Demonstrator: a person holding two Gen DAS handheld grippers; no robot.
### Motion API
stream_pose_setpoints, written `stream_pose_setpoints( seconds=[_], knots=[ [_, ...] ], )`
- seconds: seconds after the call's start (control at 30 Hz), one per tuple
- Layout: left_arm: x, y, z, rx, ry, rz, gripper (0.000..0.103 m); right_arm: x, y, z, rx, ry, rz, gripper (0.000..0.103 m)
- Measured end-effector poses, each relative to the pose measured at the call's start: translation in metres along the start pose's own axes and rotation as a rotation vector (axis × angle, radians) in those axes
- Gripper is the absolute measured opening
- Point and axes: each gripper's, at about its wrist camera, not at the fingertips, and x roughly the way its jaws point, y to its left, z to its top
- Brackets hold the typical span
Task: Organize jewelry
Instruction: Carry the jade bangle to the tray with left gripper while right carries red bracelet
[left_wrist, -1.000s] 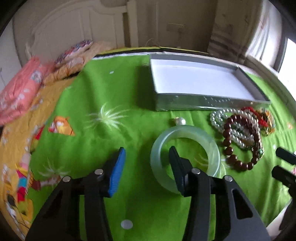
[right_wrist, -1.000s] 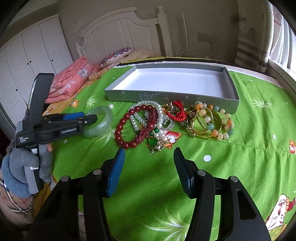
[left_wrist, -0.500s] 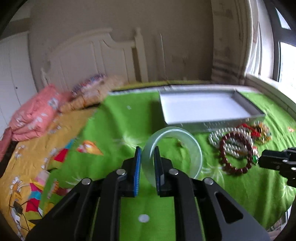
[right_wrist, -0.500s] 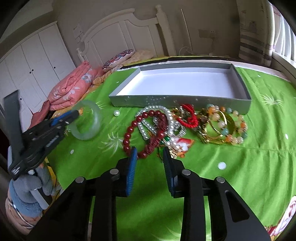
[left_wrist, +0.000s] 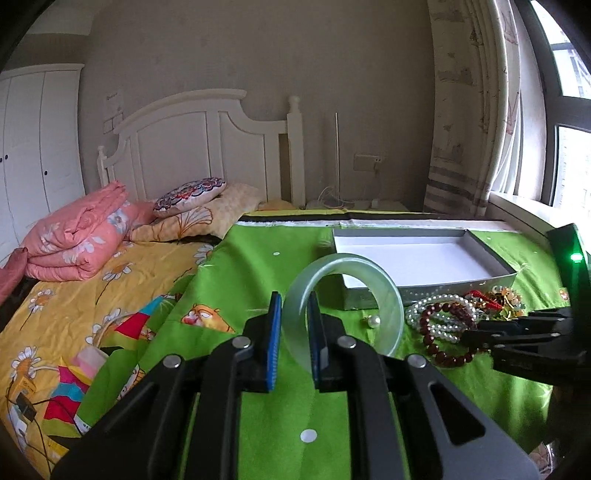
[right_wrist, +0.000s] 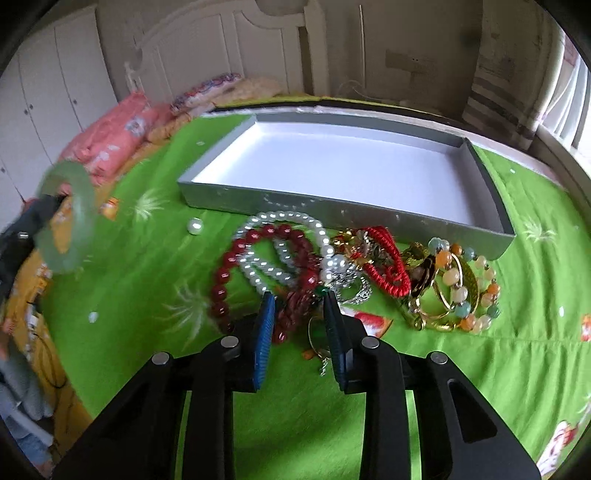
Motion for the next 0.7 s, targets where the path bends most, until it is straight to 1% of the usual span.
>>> stream_pose_setpoints(
  seconds=[0.07, 0.1, 0.13, 0.17, 0.47, 0.7],
  knots=[
    [-0.003, -0.001, 0.000, 0.000, -0.010, -0.006, 0.013, 0.001, 0.001, 0.001, -0.020, -0.007, -0.013, 0.024],
    [-0.004, -0.002, 0.001, 0.002, -0.012, -0.007, 0.013, -0.002, 0.002, 0.000, -0.034, -0.020, -0.012, 0.018],
    [-0.006, -0.002, 0.001, 0.005, -0.018, -0.004, 0.013, -0.006, 0.002, -0.002, -0.044, -0.039, -0.004, 0.015],
    [-0.007, -0.002, 0.000, 0.005, -0.022, -0.001, 0.013, -0.008, 0.002, -0.002, -0.045, -0.047, 0.000, 0.013],
    [-0.010, 0.001, 0.003, -0.009, -0.040, 0.001, 0.013, -0.036, -0.018, -0.011, -0.018, -0.131, 0.080, 0.013],
    [-0.008, -0.009, 0.007, 0.020, -0.045, -0.014, 0.013, -0.055, -0.027, -0.002, 0.000, -0.193, 0.078, 0.013]
  ],
)
